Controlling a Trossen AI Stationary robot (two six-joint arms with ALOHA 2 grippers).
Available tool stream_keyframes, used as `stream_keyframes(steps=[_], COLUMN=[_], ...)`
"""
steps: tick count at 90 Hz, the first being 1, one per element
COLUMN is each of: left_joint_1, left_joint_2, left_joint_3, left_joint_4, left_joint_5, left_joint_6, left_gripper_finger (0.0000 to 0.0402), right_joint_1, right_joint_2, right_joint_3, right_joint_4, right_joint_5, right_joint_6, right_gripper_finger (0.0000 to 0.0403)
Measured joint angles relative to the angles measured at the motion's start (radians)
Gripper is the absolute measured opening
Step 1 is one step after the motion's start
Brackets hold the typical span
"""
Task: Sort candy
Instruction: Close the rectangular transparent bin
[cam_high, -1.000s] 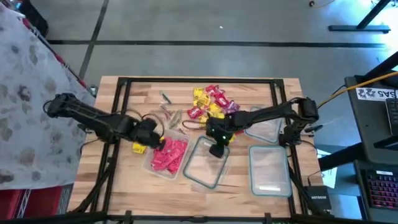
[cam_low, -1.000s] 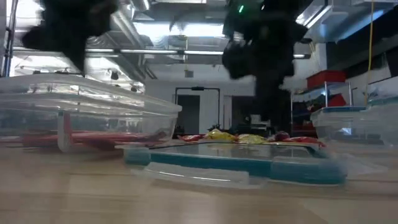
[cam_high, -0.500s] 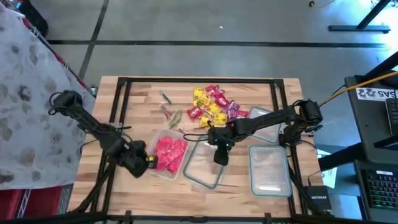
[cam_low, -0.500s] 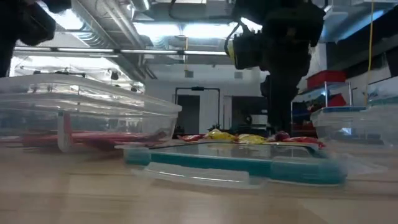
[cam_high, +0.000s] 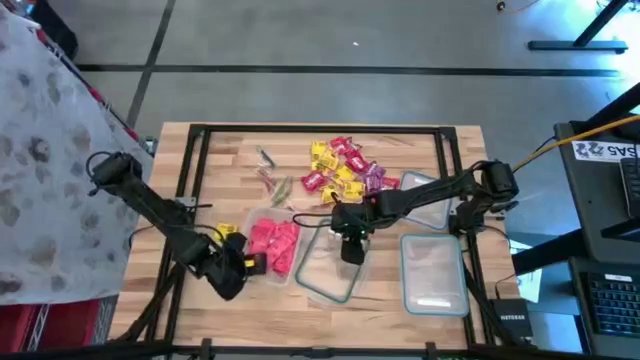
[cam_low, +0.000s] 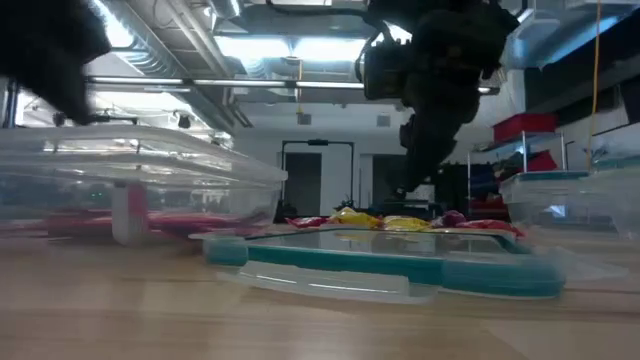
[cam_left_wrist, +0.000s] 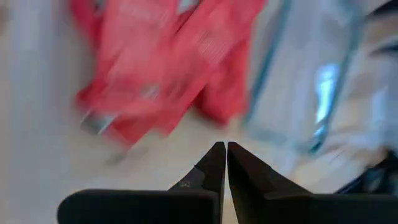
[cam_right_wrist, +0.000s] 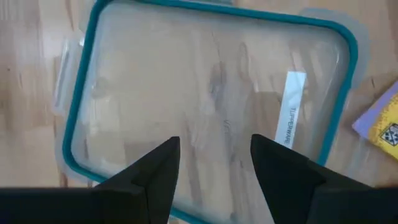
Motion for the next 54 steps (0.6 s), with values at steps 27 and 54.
stream_keyframes(steps=[27, 54], left_joint_1=[0.11, 0.253], left_joint_2=[0.0, -0.002], left_joint_3=[0.204, 0.231], left_joint_4=[-0.528, -0.622], left_joint_5=[0.127, 0.32], left_joint_6=[0.088, 0.311], left_gripper_finger=[0.0, 0.0051], right_joint_1=[0.012, 0.022], right_joint_2=[0.0, 0.0], right_joint_3=[0.0, 0.0], right_joint_4=[0.0, 0.004], right_joint_5=[-0.053, -0.068], right_joint_6=[0.027, 0.027], right_gripper_finger=[0.0186, 0.0186])
